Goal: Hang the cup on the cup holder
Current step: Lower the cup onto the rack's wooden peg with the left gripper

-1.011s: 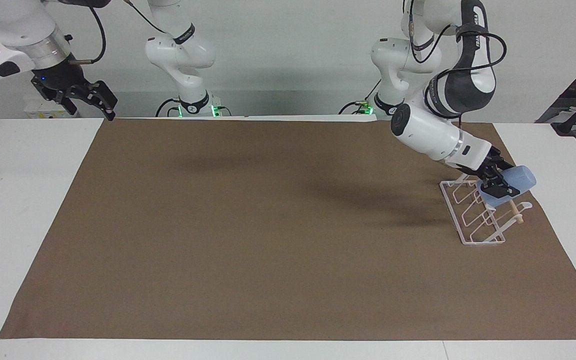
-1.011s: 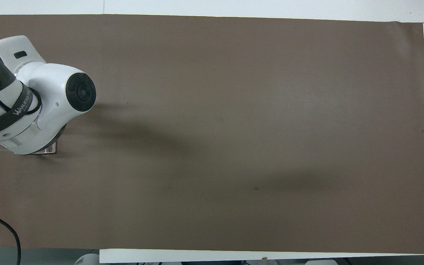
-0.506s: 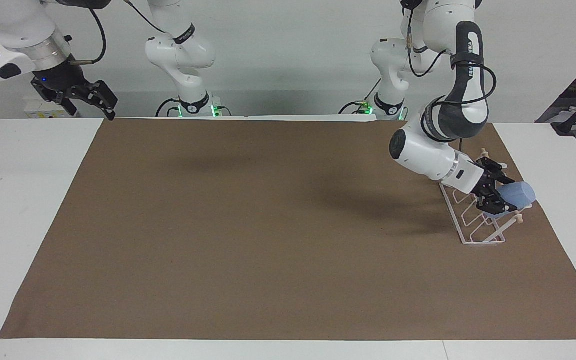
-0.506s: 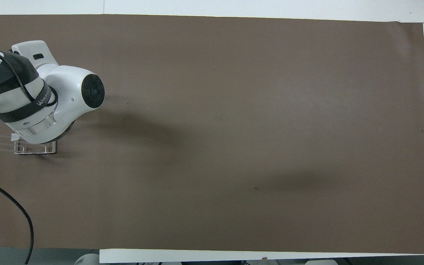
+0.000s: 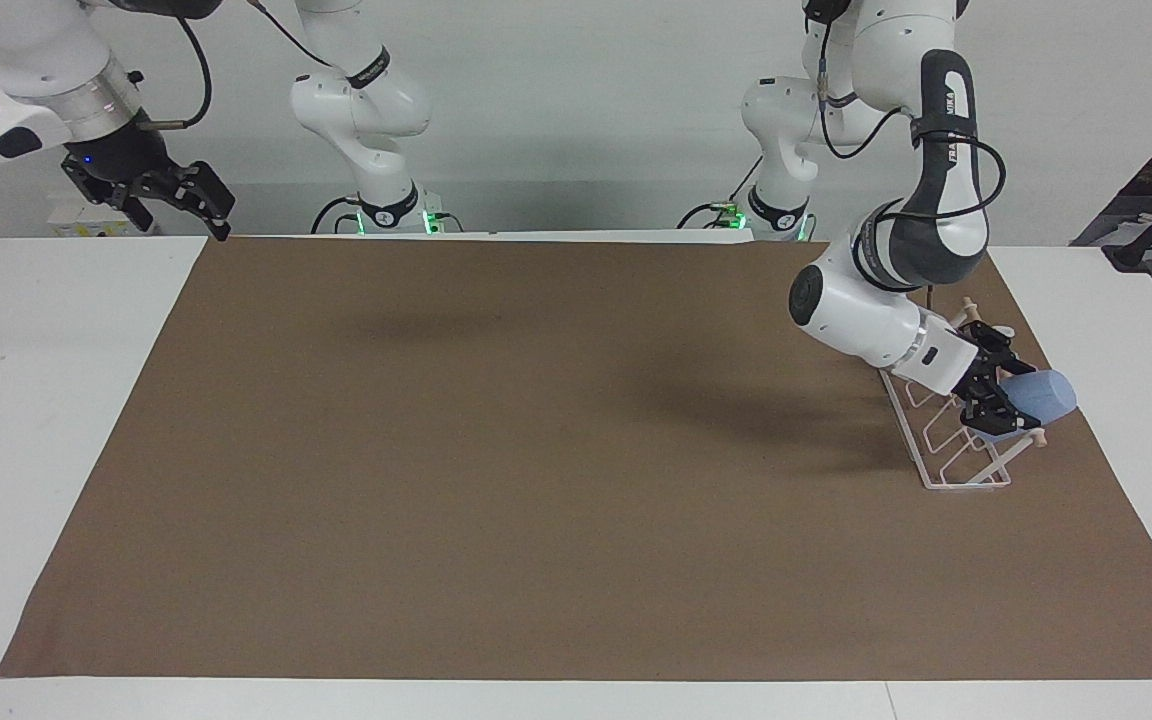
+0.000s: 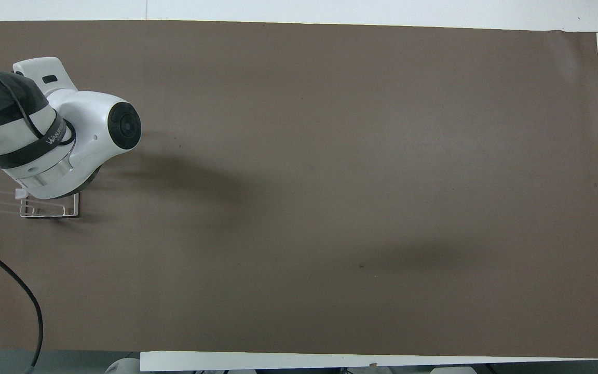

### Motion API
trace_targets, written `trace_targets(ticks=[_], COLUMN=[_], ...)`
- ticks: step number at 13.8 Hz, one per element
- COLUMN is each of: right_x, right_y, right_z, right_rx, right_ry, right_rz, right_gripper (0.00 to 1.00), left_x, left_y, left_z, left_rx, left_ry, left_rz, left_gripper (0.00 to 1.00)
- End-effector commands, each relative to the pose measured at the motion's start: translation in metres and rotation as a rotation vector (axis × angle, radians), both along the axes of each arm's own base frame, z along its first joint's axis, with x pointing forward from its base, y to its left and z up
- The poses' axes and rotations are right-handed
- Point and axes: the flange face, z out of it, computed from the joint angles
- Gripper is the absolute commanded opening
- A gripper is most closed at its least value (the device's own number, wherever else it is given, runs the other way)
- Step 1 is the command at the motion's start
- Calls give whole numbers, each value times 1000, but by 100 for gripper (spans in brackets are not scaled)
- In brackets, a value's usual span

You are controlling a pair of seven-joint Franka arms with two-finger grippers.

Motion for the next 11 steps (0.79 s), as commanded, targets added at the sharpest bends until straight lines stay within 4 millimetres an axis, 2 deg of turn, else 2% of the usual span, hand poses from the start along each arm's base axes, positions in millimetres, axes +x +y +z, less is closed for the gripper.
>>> trace_targets(ticks=[1,5,6,7,8,9,11], right_x=[-9,-9,-9,-9,-9,-9,-9], right_y=[-6,-5,-5,-4,-5,-5,-5], right_z=[-2,-3,-3,-4,-4,-4,-4], right_rx=[1,6,6,5,5,5,4], right_ry=[12,14,14,14,14,16,16], right_rz=[15,17,17,14,13,11,10], right_gripper=[99,99,99,99,99,99,99], left_x=[2,-11,-11,-11,-12,-14,-19], left_y=[-1,-2,-3,-4,-7,-6,-7], left_z=[-9,-20,-20,-19,-18,-10,4], left_rx=[8,-9,-15,-24,-25,-20,-64], left_ry=[14,49,51,54,55,56,86], left_rz=[-8,12,14,21,24,42,61], left_gripper=[31,34,39,57,87,100,100])
